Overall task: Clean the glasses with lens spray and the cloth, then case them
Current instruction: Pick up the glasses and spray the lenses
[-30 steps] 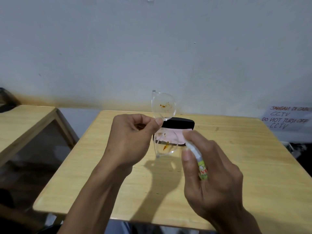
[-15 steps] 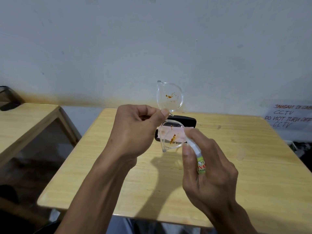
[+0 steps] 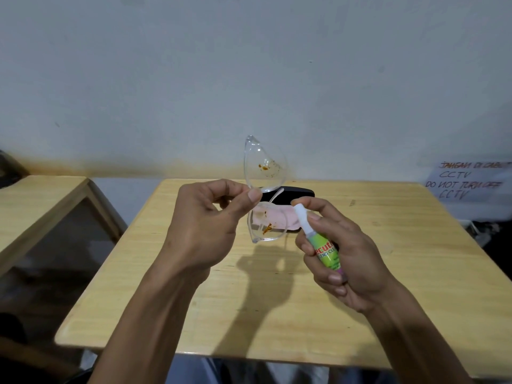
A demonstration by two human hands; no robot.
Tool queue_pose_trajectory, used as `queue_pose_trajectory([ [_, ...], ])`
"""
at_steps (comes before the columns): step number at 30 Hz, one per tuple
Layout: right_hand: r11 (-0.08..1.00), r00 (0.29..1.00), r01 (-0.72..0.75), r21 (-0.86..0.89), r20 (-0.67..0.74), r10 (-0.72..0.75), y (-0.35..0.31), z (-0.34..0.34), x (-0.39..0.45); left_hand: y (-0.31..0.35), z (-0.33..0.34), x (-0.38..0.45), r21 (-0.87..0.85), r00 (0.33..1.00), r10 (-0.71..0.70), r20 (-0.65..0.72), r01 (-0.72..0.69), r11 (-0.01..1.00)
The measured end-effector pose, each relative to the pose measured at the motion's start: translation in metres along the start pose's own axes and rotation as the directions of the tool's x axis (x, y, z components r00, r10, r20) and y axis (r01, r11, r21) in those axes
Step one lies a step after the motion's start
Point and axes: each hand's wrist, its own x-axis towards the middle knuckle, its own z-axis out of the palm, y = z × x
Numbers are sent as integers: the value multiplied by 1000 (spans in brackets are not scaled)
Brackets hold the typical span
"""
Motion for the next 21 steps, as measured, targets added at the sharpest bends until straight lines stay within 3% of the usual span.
queue_pose_trajectory([
  [15,991,993,73,-113,-83,-82,-4,11,5,-7,-6,2,27,999,25,25,-26,999],
  [21,990,993,100,101,-65,-93,-21,18,12,-14,-8,-1,34,998,5,59,-7,999],
])
